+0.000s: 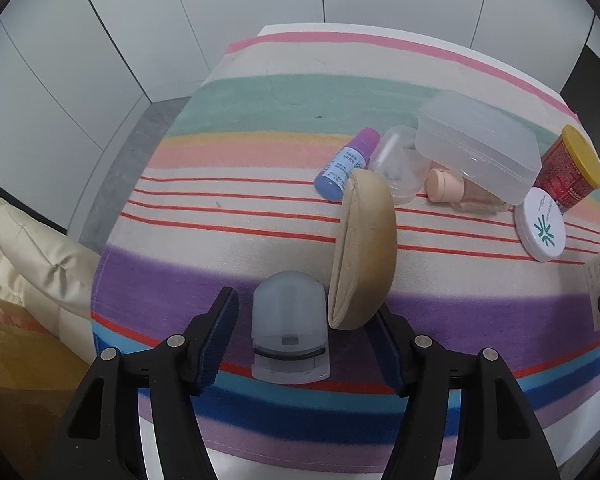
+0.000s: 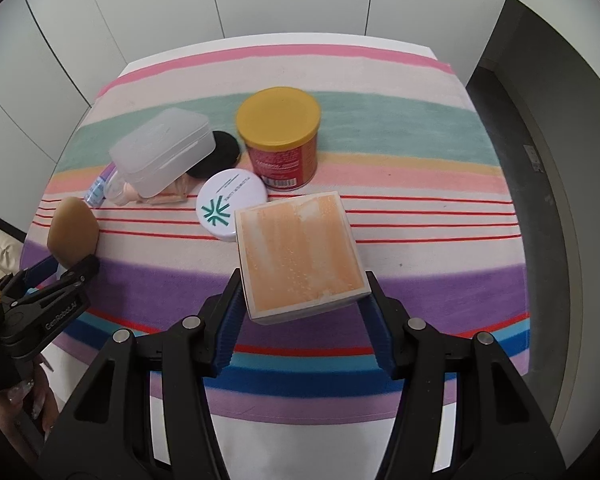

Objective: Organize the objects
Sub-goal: 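Close the left tool on the beige sponge and lift it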

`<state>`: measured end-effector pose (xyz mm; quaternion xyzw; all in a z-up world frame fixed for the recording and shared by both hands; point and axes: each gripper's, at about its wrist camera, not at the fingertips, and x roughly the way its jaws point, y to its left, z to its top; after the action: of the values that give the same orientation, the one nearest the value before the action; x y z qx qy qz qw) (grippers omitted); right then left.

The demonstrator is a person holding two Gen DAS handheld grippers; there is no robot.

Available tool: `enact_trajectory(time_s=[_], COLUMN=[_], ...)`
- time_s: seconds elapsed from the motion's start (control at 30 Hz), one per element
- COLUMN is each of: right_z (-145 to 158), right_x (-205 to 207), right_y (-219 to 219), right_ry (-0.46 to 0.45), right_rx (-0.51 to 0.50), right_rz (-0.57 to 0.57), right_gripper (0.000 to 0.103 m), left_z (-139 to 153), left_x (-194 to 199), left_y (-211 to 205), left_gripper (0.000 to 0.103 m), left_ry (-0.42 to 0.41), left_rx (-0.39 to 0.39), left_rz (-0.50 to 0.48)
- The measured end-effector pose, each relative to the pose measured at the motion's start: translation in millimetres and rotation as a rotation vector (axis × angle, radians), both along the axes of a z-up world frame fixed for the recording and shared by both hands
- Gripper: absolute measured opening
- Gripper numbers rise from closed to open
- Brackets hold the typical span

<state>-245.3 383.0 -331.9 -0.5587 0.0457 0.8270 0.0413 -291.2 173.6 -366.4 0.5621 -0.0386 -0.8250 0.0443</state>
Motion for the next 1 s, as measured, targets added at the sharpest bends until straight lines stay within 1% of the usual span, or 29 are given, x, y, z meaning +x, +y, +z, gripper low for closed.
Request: enact_trajectory(time_s=[0.13, 0.3, 0.4, 0.47, 0.5, 0.53, 0.57, 0.6, 0.63, 0.67, 0.7, 0.77, 0.8, 0.83, 0.87, 0.9, 0.93, 0.97, 1.0], right_z=[-2.3, -5.0, -6.7, -6.9, -7.0, -7.4, -7.9, -8.1, -8.2, -8.1, -8.0, -7.8, -7.8, -7.9, -8.0, -8.1, -8.3, -9.1, -9.8], right_x=[-0.1, 0.8, 1.9, 3.1, 3.4, 4.2, 4.7, 4.8, 5.3, 5.6, 5.8, 6.4, 6.6, 6.4, 6.4, 6.5, 6.8, 7.3, 7.4], right_y=[-2.0, -3.4, -5.1, -4.9, -5.1, -5.7, -6.1, -6.7, -7.2, -7.3, -7.2, -7.2, -7.2, -6.9, -6.7, -6.6, -6.4, -7.0, -7.6], right_ry=[-0.009, -0.023, -0.03, -0.031, -0.031, -0.031, -0.032, -0.033, -0.033, -0.033, -0.034, -0.035, -0.034, -0.034, -0.035, -0.036, -0.038, -0.038, -0.041], right_rx=[-0.004, -0.01, -0.013, -0.024, -0.027, -0.028, -0.027, -0.023, -0.02, -0.019, -0.019, -0.02, -0.02, -0.019, -0.02, -0.02, -0.022, -0.023, -0.023], right_rz=[0.008, 0.016, 0.019, 0.014, 0.013, 0.013, 0.014, 0.015, 0.016, 0.016, 0.014, 0.014, 0.014, 0.017, 0.018, 0.017, 0.017, 0.018, 0.019], right_gripper=[0.057, 0.058, 0.058, 0.058, 0.058, 0.058, 0.058, 0.058, 0.058, 0.058, 0.058, 0.058, 0.058, 0.058, 0.058, 0.058, 0.058, 0.058, 0.058], left_z=[3.4, 17.6, 18.0, 17.9, 18.9, 20.1, 21.6, 21.6, 19.3, 15.7, 12.8, 11.9, 11.4, 10.6, 10.1, 8.5, 7.0, 5.9, 5.2], left_x=[4.4, 5.6, 2.0, 0.3, 0.5, -0.1, 0.6, 0.6, -0.7, -3.1, -5.1, -6.9, -7.5, -8.9, -10.5, -13.3, -15.1, -16.9, -18.7], left_y=[2.0, -3.7, -2.3, 0.6, 1.9, 3.3, 4.1, 5.7, 5.9, 5.2, 3.6, -2.0, -4.6, -6.3, -7.2, -7.0, -6.4, -6.8, -8.4], left_gripper=[0.067, 0.068, 0.069, 0.068, 0.065, 0.05, 0.041, 0.023, 0.02, 0.019, 0.017, 0.017, 0.02, 0.03, 0.038, 0.062, 0.079, 0.083, 0.083], left_ry=[0.03, 0.096, 0.11, 0.123, 0.137, 0.15, 0.165, 0.171, 0.16, 0.139, 0.124, 0.12, 0.117, 0.111, 0.107, 0.097, 0.092, 0.091, 0.091], left_rx=[-0.01, -0.02, -0.026, -0.011, 0.009, 0.027, 0.038, 0.053, 0.07, 0.082, 0.085, 0.116, 0.135, 0.144, 0.133, 0.089, 0.043, 0.01, 0.014], left_rz=[0.016, 0.025, 0.013, -0.009, -0.024, -0.036, -0.044, -0.054, -0.061, -0.061, -0.053, -0.035, -0.025, -0.015, -0.001, 0.019, 0.035, 0.047, 0.051])
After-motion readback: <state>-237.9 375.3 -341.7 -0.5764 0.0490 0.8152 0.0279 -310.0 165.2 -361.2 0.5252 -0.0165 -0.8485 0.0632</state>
